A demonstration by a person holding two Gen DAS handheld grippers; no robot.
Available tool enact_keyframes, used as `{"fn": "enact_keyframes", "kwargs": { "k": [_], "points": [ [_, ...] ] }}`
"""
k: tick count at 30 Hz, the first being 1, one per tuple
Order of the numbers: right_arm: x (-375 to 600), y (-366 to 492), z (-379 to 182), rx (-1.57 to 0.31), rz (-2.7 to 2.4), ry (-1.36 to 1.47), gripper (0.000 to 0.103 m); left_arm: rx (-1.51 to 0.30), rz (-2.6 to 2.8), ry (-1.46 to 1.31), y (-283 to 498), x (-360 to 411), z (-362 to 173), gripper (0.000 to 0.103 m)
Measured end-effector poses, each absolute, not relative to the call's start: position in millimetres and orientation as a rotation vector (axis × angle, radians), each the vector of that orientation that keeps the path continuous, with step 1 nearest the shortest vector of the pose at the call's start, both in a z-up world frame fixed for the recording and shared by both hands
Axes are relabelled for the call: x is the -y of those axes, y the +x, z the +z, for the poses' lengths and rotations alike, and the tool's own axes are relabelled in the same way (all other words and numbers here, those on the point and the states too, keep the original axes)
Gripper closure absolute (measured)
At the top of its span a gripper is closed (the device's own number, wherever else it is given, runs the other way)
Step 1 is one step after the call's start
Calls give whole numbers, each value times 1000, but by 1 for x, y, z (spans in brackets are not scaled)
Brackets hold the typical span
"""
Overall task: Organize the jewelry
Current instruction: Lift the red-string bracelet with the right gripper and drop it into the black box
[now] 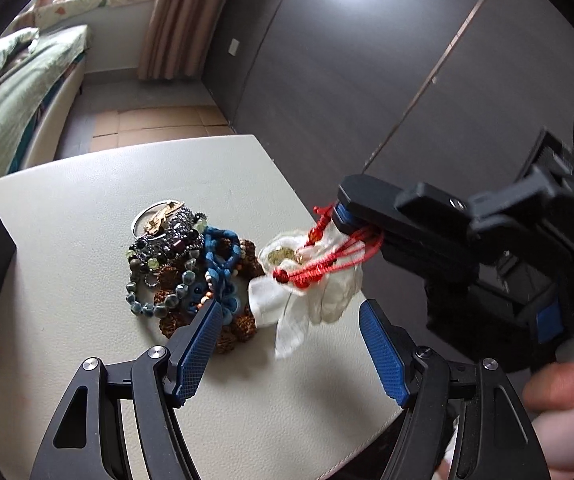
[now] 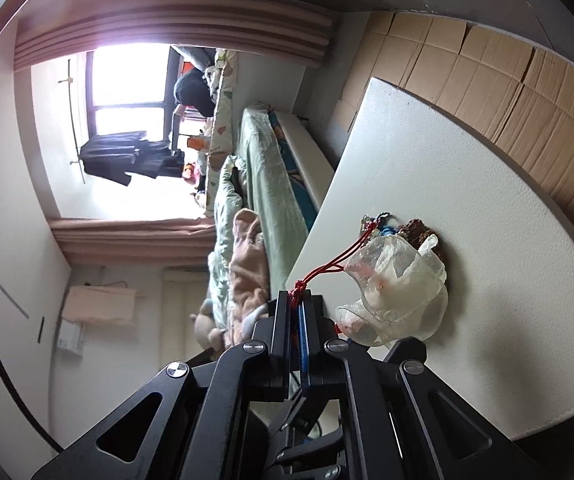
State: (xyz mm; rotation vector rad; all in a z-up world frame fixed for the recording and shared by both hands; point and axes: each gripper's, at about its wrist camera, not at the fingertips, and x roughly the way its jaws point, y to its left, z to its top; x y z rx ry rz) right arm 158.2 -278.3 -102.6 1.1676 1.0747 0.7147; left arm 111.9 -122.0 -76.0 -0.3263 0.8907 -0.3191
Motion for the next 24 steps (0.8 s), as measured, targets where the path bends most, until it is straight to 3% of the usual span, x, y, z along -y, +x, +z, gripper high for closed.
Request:
{"fn": "enact_keyframes", "kwargs": {
  "k": [1, 2, 4, 24],
  "points": [
    [276, 158, -103, -1078, 727, 1177, 98, -882, -321, -344, 112, 119, -76, 44],
    [273, 158, -104, -1082, 741, 1184, 98, -885, -326, -354, 113, 118, -78, 73],
    [270, 158, -104, -1086, 772, 1197, 98, -928, -331, -362, 118, 115, -84, 101],
    [257, 154, -92, -1047, 777, 1101, 98, -619, -73, -490, 57, -1, -22, 102]
  ]
}}
